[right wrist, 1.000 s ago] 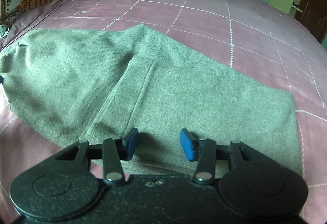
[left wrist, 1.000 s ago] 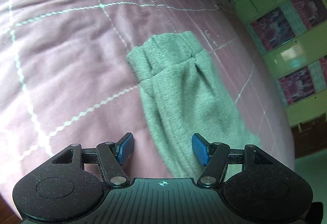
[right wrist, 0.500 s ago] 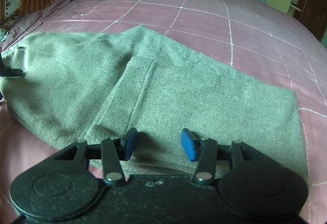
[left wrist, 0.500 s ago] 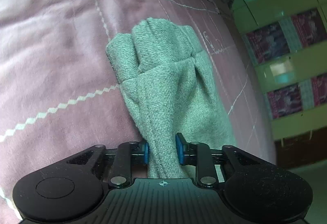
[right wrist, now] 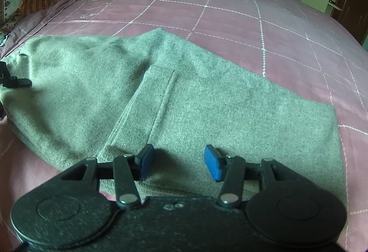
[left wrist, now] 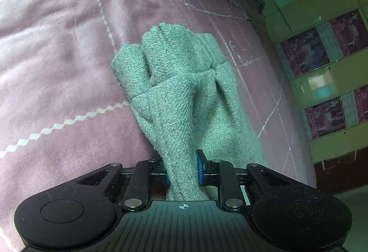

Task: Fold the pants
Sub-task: 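Grasp the pant leg cuffs with the left tool and lift them, then fold the held cuffs over the pants toward the right tool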

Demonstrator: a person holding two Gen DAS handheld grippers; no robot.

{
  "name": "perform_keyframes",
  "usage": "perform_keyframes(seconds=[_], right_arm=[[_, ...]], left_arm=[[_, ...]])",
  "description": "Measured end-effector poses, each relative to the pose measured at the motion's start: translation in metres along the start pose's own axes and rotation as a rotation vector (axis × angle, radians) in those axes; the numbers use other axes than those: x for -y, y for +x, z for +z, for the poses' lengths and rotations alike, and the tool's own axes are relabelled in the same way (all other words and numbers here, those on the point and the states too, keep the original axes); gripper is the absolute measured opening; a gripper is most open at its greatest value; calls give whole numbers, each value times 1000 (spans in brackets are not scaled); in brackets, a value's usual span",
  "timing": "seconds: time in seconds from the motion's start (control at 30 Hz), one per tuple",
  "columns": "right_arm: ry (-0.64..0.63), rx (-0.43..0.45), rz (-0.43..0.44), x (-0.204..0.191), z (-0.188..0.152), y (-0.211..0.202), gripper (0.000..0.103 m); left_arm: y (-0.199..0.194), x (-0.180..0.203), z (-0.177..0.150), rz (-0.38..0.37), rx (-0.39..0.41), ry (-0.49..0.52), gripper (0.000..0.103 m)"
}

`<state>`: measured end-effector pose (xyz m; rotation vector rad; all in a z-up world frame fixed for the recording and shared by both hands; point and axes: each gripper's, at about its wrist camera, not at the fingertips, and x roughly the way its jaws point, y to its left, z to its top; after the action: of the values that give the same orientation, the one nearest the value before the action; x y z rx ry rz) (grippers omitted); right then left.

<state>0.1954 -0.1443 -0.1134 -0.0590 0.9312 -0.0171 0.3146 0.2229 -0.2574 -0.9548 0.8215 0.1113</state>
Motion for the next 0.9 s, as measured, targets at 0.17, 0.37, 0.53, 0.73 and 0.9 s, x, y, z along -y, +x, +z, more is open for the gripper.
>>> perform_keyframes(seconds=[0.17,0.37,0.53,0.73,0.9], right_arm=[[3,2,9,2,-1,-1,49],[4,-1,18,3,0,-2,49],[23,1,36,9,-1,-8,49],[142,29,14,52,-10,-31,49],[215,24,-40,96,-25,-46,50]], left_arm=[[-25,22,-4,-23,48,109,17],[-61,89,-18,-78,122,443,17],[-78,149,-55,-170,112,696,17],[-63,211,-140,-267,-41,970,17],[-34,227,-221,-178,-205,1178,22]])
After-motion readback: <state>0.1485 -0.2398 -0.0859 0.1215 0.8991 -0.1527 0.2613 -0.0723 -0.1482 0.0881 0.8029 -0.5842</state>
